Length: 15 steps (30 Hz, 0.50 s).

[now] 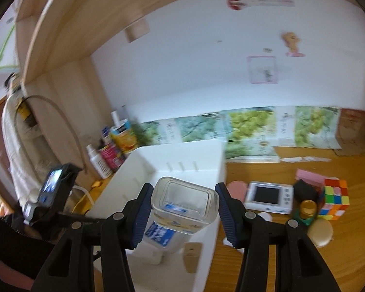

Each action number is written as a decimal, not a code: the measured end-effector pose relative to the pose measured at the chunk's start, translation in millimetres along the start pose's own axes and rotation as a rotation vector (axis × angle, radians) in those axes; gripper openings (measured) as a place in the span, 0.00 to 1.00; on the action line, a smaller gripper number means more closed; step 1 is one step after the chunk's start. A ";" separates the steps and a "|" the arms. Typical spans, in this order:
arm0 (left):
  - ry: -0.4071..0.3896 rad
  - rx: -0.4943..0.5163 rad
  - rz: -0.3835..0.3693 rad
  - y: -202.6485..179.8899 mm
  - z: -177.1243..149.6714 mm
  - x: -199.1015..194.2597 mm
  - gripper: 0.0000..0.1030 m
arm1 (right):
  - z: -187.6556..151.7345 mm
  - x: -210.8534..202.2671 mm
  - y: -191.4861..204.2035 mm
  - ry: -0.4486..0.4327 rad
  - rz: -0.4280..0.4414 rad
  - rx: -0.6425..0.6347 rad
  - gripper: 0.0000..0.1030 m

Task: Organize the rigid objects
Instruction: 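Carry the clear case into the tray and open the right gripper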

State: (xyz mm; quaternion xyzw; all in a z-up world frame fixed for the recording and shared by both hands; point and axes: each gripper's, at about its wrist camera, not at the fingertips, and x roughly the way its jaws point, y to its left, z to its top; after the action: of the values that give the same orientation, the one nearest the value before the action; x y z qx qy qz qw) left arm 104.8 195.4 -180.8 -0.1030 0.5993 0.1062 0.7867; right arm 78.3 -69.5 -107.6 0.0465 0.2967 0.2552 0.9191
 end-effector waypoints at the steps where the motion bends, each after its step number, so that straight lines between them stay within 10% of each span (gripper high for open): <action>1: 0.000 0.000 0.000 0.0 0.0 0.0 0.12 | -0.4 1.5 5.1 0.010 0.014 -0.018 0.51; 15: -0.011 -0.004 -0.012 1.7 -3.2 -4.7 0.12 | -9.1 16.1 34.3 0.125 0.120 -0.116 0.66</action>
State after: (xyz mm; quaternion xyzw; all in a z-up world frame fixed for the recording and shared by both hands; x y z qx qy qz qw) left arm 100.2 195.9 -177.2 -0.1075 0.5942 0.1030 0.7904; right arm 69.1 -32.5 -115.3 -0.0052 0.3349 0.3289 0.8830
